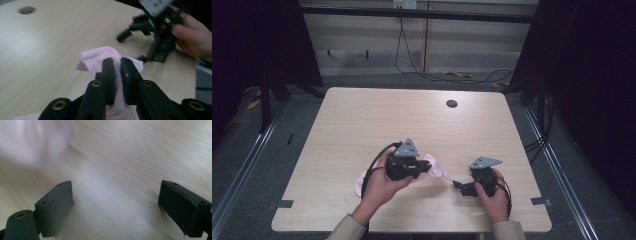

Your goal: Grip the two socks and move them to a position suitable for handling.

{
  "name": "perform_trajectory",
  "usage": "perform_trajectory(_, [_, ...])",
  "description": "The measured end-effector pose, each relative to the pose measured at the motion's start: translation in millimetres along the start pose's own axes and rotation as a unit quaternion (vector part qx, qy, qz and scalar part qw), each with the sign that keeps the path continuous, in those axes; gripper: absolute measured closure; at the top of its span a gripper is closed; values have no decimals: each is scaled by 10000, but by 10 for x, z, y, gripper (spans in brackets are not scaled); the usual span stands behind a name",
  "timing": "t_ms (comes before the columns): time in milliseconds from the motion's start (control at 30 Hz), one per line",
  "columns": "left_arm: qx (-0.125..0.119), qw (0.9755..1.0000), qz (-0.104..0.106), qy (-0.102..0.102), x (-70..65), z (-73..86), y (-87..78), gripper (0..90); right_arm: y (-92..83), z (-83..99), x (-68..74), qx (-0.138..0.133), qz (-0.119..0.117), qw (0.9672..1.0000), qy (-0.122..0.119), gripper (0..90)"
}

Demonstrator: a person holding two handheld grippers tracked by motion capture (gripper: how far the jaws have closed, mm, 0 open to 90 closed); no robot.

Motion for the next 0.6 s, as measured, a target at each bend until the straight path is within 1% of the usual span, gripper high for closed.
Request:
perform_trajectory(33, [50,10000,78,-9,-58,36,48,772,0,0,0,1,-1,10000,1,121])
perform_trajectory(67, [184,9997,137,-66,-103,97,93,731,0,0,0,1,-1,10000,0,121])
perform_trajectory(100, [280,9995,99,-122,-110,136,109,601,0,0,0,0,0,10000,-1,121])
perform_trajectory(133, [352,9993,33,-138,-104,179,118,535,0,0,0,-1,0,10000,-2,121])
perform_trajectory(167, [415,9991,-19,-126,-90,220,117,508,0,0,0,0,1,10000,-1,121])
perform_trajectory(200, [490,9986,-154,-135,-54,269,105,490,0,0,0,1,0,10000,-1,121])
perform_trajectory(233, [550,9981,-217,-164,-25,304,87,464,0,0,0,1,1,10000,-2,121])
perform_trajectory(333, [584,9975,-318,-237,59,382,33,447,0,0,0,1,1,10000,-2,121])
perform_trajectory(400, [594,9967,-402,-378,134,449,-17,440,0,0,0,0,1,10000,-3,121])
perform_trajectory(433, [663,9958,-482,-403,182,497,-53,440,0,0,0,1,1,10000,-3,121])
perform_trajectory(533, [716,9932,-705,-584,315,647,-155,438,0,0,0,0,1,10000,-2,121])
perform_trajectory(567, [753,9922,-774,-617,350,692,-187,436,0,0,0,0,1,10000,-3,121])
perform_trajectory(600, [796,9905,-876,-705,415,780,-251,436,0,0,0,0,1,10000,-2,121])
Point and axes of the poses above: each handheld gripper's, and its own axes: y roughly forward along the jaws, z roughly out of its underside, x roughly to its left, the point moved 10 cm from there along y, roughly forward along the jaws, and after that the axes turned 1 degree about y, right-handed, at the moved point
